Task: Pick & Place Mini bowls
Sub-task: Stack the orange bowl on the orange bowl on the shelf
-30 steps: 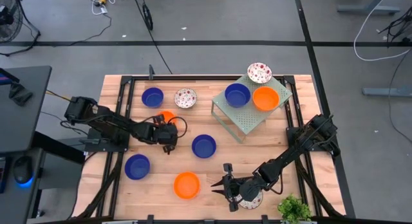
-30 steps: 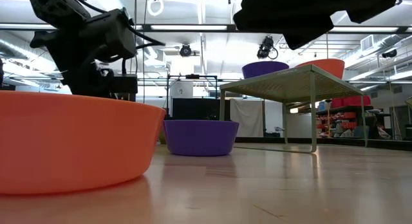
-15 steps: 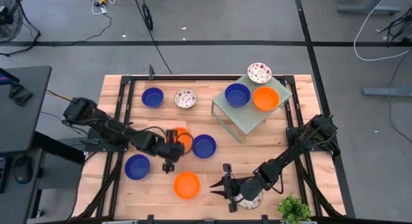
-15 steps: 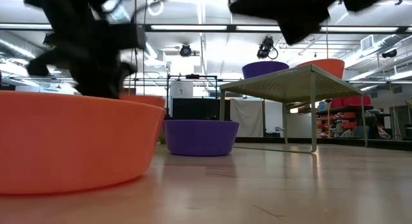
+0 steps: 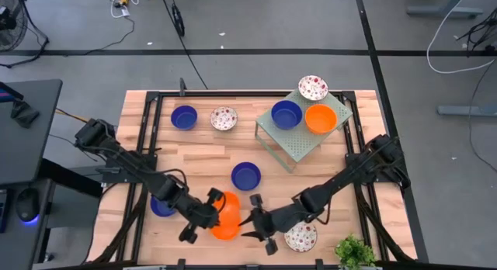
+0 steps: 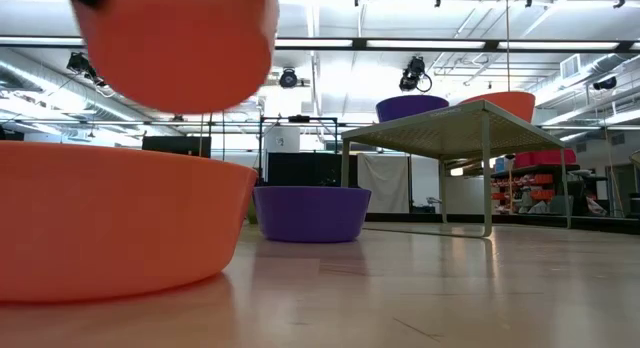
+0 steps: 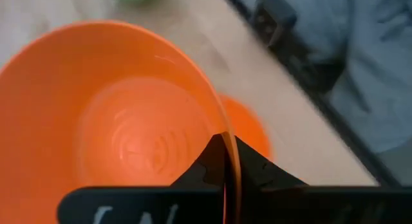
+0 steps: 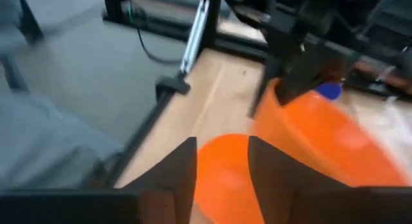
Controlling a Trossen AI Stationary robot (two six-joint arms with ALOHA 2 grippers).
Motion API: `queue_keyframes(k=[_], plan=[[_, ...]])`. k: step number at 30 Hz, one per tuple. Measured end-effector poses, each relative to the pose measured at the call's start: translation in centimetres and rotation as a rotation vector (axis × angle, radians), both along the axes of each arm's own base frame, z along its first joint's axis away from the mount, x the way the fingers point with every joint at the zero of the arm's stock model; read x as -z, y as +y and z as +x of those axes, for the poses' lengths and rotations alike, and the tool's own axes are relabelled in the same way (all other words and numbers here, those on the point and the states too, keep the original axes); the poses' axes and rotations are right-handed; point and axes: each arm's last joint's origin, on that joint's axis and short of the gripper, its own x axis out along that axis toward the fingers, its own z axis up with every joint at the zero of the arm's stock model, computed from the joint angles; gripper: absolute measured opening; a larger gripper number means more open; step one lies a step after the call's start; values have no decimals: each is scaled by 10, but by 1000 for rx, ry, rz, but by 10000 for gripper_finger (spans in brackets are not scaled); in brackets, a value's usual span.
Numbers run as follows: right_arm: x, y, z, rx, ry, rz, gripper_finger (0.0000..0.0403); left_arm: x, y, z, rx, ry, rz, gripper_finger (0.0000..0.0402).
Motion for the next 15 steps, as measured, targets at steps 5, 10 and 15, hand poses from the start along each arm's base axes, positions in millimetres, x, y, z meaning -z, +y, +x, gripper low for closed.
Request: queue_keyframes(k=[5, 10, 15], plan=[[-41, -1, 12, -22, 56, -145, 183, -1, -3, -1, 18, -13, -10, 15], [-55, -16, 20, 6, 108, -173, 198, -1, -4, -1, 20, -17, -10, 10], [-44, -34, 30, -51, 195, -141, 194, -2, -4, 0, 20, -26, -16, 15]])
